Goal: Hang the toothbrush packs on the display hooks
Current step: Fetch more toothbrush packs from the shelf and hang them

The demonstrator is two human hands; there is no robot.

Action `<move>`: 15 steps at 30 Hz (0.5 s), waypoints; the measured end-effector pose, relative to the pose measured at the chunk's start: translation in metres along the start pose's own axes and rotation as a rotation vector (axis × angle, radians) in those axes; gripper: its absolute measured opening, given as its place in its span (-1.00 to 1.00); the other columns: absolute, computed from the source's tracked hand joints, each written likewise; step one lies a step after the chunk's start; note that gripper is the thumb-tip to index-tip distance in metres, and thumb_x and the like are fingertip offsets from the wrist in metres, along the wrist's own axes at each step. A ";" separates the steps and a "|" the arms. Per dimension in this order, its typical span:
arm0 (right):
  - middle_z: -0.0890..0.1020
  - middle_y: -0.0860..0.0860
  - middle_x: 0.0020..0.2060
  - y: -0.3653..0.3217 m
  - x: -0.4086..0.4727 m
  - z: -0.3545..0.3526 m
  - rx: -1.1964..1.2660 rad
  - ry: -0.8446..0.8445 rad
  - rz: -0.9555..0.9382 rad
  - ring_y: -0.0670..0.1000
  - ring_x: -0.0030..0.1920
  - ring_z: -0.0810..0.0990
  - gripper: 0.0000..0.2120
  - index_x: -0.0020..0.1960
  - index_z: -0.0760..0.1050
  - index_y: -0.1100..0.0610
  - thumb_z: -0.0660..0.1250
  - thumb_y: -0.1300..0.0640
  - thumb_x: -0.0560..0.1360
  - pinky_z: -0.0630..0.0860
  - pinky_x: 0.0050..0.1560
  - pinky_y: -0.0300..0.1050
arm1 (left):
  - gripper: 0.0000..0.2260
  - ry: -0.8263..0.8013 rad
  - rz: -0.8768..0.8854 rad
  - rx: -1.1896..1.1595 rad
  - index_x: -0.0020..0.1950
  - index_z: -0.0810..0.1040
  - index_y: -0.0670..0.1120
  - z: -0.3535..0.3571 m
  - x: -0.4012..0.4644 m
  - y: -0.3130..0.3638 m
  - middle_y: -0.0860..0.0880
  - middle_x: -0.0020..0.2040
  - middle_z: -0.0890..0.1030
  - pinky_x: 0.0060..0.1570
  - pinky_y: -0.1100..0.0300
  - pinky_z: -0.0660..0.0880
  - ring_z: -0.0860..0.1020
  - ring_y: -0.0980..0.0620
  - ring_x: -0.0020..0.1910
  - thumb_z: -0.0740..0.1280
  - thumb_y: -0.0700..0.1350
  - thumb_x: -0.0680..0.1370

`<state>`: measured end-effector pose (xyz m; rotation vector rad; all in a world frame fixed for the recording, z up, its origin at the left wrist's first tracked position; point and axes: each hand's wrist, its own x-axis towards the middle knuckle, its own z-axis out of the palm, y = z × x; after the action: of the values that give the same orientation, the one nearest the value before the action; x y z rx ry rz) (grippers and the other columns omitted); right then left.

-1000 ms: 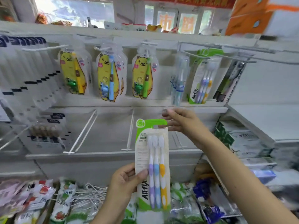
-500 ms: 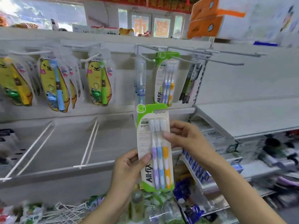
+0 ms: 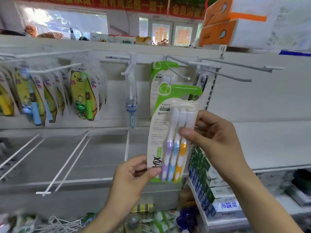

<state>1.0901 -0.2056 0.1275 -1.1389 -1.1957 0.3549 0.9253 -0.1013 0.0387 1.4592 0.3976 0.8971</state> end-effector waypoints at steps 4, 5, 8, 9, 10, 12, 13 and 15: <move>0.75 0.02 -0.07 -0.003 0.008 -0.011 0.030 -0.009 -0.026 -0.01 -0.08 0.74 -0.79 0.04 0.63 0.19 0.43 0.38 0.44 0.61 -0.08 -0.24 | -0.71 0.028 0.048 0.001 0.02 0.73 0.07 0.012 0.008 0.004 -0.04 -0.03 0.74 -0.03 0.28 0.59 0.71 0.00 0.01 0.46 -0.23 0.37; 0.75 0.02 -0.07 -0.004 0.011 -0.014 0.039 -0.010 -0.030 -0.01 -0.08 0.74 -0.79 0.04 0.63 0.20 0.43 0.37 0.43 0.61 -0.09 -0.23 | -0.72 0.031 0.055 -0.004 0.02 0.73 0.05 0.015 0.009 0.004 -0.05 -0.03 0.74 -0.04 0.27 0.59 0.71 -0.01 0.00 0.46 -0.24 0.37; 0.75 0.02 -0.05 -0.004 0.019 -0.019 0.049 -0.012 -0.044 0.00 -0.06 0.74 -0.78 0.05 0.63 0.19 0.43 0.33 0.42 0.62 -0.07 -0.20 | -0.75 0.040 0.069 -0.004 0.00 0.74 0.00 0.020 0.013 0.005 -0.06 -0.03 0.74 -0.05 0.25 0.61 0.71 -0.02 0.00 0.46 -0.24 0.38; 0.75 0.02 -0.04 -0.003 0.022 -0.020 0.055 -0.014 -0.047 0.01 -0.05 0.74 -0.78 0.06 0.63 0.20 0.43 0.34 0.43 0.62 -0.07 -0.19 | -0.74 0.046 0.074 -0.004 0.01 0.74 0.01 0.022 0.015 0.005 -0.06 -0.03 0.74 -0.05 0.25 0.61 0.71 -0.02 0.00 0.46 -0.24 0.37; 0.75 0.03 -0.04 -0.002 0.025 -0.021 0.056 -0.020 -0.049 0.01 -0.04 0.74 -0.77 0.07 0.63 0.20 0.43 0.36 0.44 0.62 -0.07 -0.19 | -0.71 0.053 0.082 -0.005 0.02 0.73 0.04 0.023 0.016 0.006 -0.05 -0.03 0.74 -0.06 0.25 0.61 0.71 -0.02 -0.01 0.45 -0.23 0.37; 0.75 0.03 -0.03 0.000 0.031 -0.021 0.044 -0.037 -0.058 0.02 -0.04 0.74 -0.78 0.08 0.63 0.21 0.42 0.37 0.46 0.62 -0.07 -0.18 | -0.68 0.067 0.101 -0.012 0.04 0.72 0.09 0.024 0.021 0.007 -0.05 -0.04 0.74 -0.07 0.26 0.61 0.71 -0.01 -0.01 0.45 -0.23 0.37; 0.75 0.02 -0.03 0.001 0.035 -0.021 0.036 -0.043 -0.060 0.02 -0.04 0.74 -0.78 0.09 0.63 0.20 0.42 0.37 0.47 0.61 -0.08 -0.18 | -0.67 0.072 0.107 -0.012 0.05 0.72 0.10 0.024 0.023 0.007 -0.05 -0.04 0.74 -0.07 0.27 0.60 0.71 -0.01 -0.02 0.45 -0.23 0.37; 0.75 0.01 -0.03 0.005 0.042 -0.019 0.023 -0.042 -0.056 0.03 -0.06 0.74 -0.78 0.09 0.64 0.17 0.42 0.36 0.48 0.61 -0.11 -0.16 | -0.68 0.075 0.109 -0.004 0.05 0.72 0.08 0.022 0.028 0.006 -0.04 -0.04 0.74 -0.07 0.28 0.60 0.71 0.00 -0.02 0.45 -0.24 0.37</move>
<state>1.1245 -0.1821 0.1475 -1.0805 -1.2550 0.3501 0.9575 -0.0972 0.0546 1.4576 0.3737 1.0413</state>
